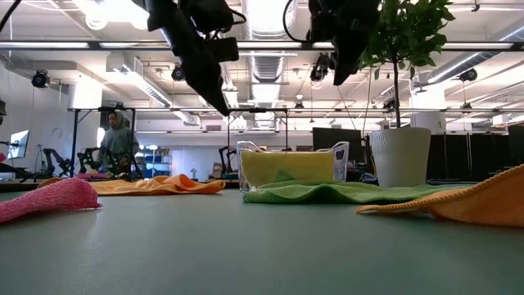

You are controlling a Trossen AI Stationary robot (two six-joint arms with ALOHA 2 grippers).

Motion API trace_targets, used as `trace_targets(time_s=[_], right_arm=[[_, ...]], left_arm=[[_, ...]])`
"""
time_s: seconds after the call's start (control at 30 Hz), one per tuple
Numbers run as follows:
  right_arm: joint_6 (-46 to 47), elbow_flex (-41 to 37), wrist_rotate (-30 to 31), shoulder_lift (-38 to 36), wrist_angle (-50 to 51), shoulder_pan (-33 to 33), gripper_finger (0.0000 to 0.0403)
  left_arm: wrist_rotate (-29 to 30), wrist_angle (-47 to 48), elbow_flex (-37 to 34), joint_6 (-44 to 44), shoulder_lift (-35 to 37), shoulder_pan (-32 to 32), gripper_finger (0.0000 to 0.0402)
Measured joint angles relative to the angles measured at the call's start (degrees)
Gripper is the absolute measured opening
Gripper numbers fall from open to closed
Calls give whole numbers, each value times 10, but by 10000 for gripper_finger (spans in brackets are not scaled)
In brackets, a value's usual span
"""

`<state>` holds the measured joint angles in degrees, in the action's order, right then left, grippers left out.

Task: Fold microfiber towels
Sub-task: Fold the green towel

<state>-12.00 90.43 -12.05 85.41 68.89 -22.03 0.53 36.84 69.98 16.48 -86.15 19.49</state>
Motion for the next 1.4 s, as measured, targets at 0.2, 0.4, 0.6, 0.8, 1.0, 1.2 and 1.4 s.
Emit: trace_targets(time_s=[0.2, 0.4, 0.6, 0.8, 1.0, 1.2, 1.4], right_arm=[[38, -67, 0, -33, -4, 50, 63], [85, -163, 0, -81, -30, 97, 63], [163, -255, 0, -141, -109, 144, 63], [221, -317, 0, -188, -182, 184, 63], [242, -344, 1, -203, -204, 201, 63], [247, -346, 3, -201, -204, 203, 63], [251, -346, 5, -201, -204, 203, 63]], left_arm=[[-3, -61, -48, -59, 0, -48, 191], [-5, -146, -84, -57, -1, -107, 191], [-5, -210, -108, -56, -21, -165, 191], [-5, -257, -109, -56, -83, -215, 191], [-5, -278, -92, -55, -145, -236, 191], [-4, -290, -77, -55, -194, -236, 191], [28, -289, -73, -57, -228, -232, 191]])
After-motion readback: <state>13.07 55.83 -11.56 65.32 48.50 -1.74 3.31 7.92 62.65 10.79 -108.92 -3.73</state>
